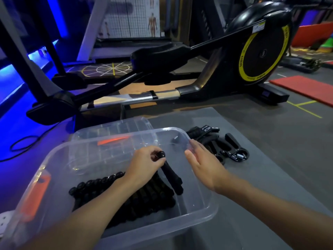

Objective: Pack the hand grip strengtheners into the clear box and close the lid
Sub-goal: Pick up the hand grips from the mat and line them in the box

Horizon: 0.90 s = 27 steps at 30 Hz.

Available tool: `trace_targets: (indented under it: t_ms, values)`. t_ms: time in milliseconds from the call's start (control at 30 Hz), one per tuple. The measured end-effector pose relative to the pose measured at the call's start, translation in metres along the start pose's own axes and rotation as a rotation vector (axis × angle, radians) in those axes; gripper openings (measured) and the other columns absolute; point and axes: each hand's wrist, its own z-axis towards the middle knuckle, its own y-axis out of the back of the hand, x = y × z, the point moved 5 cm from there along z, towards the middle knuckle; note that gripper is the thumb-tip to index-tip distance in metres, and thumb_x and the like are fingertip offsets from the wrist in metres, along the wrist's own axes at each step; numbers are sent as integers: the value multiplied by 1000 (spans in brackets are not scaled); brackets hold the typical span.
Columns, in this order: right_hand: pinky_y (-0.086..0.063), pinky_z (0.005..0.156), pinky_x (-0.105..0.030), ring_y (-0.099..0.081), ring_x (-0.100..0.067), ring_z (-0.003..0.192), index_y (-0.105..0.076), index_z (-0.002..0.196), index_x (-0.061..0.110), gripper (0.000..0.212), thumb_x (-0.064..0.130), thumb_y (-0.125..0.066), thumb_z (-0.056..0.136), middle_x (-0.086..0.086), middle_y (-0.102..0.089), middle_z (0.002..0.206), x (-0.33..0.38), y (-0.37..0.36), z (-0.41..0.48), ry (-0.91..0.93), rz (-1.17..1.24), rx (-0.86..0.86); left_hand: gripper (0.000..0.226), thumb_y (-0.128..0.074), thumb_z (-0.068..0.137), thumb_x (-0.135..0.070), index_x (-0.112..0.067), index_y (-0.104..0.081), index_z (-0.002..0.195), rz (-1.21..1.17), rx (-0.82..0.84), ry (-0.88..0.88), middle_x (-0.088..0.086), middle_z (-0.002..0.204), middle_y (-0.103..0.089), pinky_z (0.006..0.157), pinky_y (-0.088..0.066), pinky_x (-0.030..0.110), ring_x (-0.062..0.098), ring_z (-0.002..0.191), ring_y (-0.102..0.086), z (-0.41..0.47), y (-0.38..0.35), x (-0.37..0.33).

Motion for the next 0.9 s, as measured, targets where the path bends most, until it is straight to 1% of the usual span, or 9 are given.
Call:
trace_targets:
  t_ms: [67,233,367,467,700,800,900]
  values:
    - [-20,120,-34,-19,-7,146,-21,154,19,62,48,-30,100,7,-22,160,0,-1,1,5,15,-2,13,-79,78,-19,-28,-70,82,48,51,1,-10,78,-70,74,-55,27,6,73,-66,2,-10,7]
    - [-23,119,-34,-25,-6,144,-24,153,20,60,46,-33,100,8,-27,158,-2,-1,3,8,79,-14,7,-75,78,-25,-23,-70,82,235,129,20,-10,75,-67,70,-53,30,5,70,-62,6,-19,21]
    - [-22,119,-32,-24,-5,144,-23,154,21,60,46,-34,100,9,-26,158,-3,-2,3,7,96,-10,14,-71,78,-36,-26,-71,88,407,179,52,-11,87,-71,86,-50,35,14,88,-65,4,-25,34]
    - [-22,118,-29,-26,-5,143,-23,154,22,59,44,-36,100,9,-28,157,-3,-2,2,12,112,-13,15,-68,82,-38,-27,-69,92,484,196,47,-9,94,-72,89,-47,35,18,93,-64,3,-29,36]
    - [-24,118,-34,-27,-6,143,-23,153,23,59,44,-35,99,10,-28,157,-4,-3,3,13,116,-16,18,-65,85,-37,-27,-68,99,491,180,33,-9,102,-71,89,-46,34,19,98,-64,1,-29,39]
    - [-25,118,-35,-27,-6,143,-24,153,23,59,45,-34,100,9,-29,157,-5,-2,3,14,113,-22,19,-62,86,-36,-25,-69,99,486,139,-14,-10,103,-69,88,-47,34,16,100,-62,0,-26,29]
    - [-29,116,-40,-33,-8,140,-30,150,24,59,52,-29,98,7,-36,153,-6,0,5,29,83,-20,18,-58,87,-36,-24,-67,99,379,40,-130,-12,96,-65,82,-50,34,12,91,-61,4,-16,-3]
